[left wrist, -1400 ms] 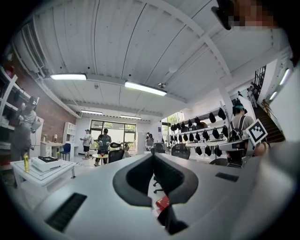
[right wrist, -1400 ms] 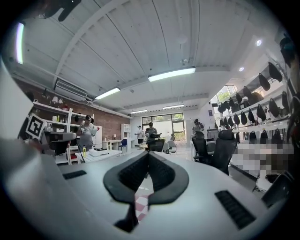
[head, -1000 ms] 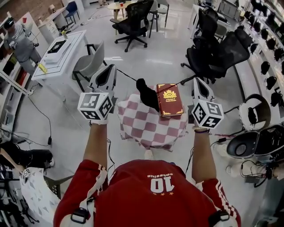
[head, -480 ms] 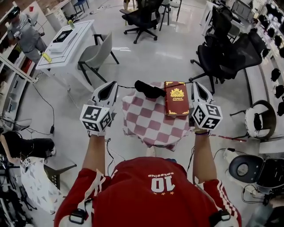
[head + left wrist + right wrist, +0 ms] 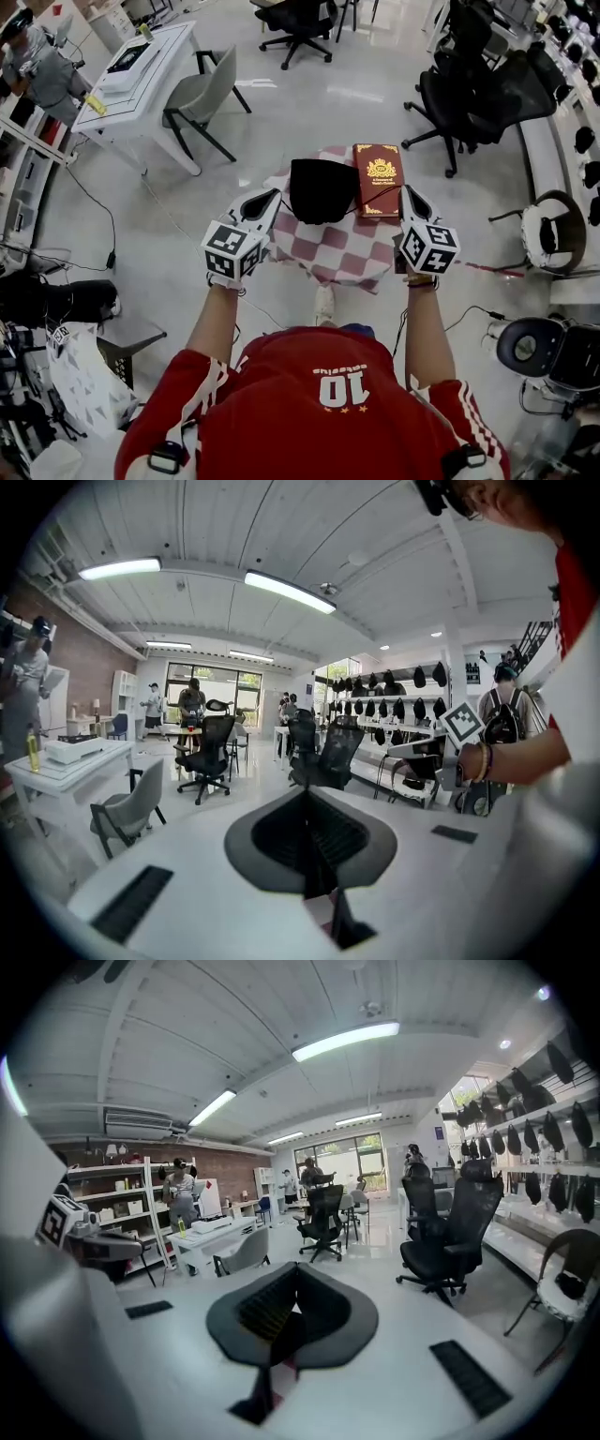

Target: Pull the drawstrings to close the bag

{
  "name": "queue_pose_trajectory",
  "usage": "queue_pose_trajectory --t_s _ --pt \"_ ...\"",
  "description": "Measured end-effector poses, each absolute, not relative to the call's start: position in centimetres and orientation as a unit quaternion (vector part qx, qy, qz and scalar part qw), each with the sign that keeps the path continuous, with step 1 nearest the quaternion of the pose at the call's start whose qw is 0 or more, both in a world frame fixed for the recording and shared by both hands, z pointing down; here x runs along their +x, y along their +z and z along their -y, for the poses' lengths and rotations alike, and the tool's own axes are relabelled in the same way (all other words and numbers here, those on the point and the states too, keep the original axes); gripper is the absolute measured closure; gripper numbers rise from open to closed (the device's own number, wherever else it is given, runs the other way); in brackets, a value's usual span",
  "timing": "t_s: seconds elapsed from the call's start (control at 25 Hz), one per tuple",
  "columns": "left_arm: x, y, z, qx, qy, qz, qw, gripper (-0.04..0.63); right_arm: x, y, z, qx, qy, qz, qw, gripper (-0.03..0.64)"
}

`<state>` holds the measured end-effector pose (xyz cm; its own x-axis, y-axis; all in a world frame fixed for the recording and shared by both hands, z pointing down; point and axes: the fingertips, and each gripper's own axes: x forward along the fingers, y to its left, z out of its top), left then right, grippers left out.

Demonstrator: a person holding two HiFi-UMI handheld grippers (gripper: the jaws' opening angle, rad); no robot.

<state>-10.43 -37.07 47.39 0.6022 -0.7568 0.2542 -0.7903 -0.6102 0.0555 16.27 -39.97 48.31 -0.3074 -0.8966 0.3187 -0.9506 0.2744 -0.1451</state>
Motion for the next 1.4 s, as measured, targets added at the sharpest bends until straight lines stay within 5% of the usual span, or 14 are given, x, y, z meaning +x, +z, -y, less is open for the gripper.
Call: queue_pose_trajectory --t_s 0.28,0.52,0.72,1.4 --pt "-9.8 49.8 35.0 0.890 0.102 0.435 0.090 0.583 16.4 51.3 35.5 0.596 0.166 0.781 0.089 0.600" --pt "-9.2 49.4 33.7 0.900 0.103 0.415 0.086 0.505 17.3 52.5 32.9 0.607 0.173 0.769 0.104 0.598" --pt "-9.1 48.4 32.7 0.904 0.092 0.409 0.085 0.502 17.5 51.9 31.3 0.608 0.168 0.769 0.105 0.535" --pt "-15.0 39.7 27.6 0.897 0.036 0.440 0.028 0.503 12.7 43.4 24.9 0.626 0.100 0.771 0.053 0.537"
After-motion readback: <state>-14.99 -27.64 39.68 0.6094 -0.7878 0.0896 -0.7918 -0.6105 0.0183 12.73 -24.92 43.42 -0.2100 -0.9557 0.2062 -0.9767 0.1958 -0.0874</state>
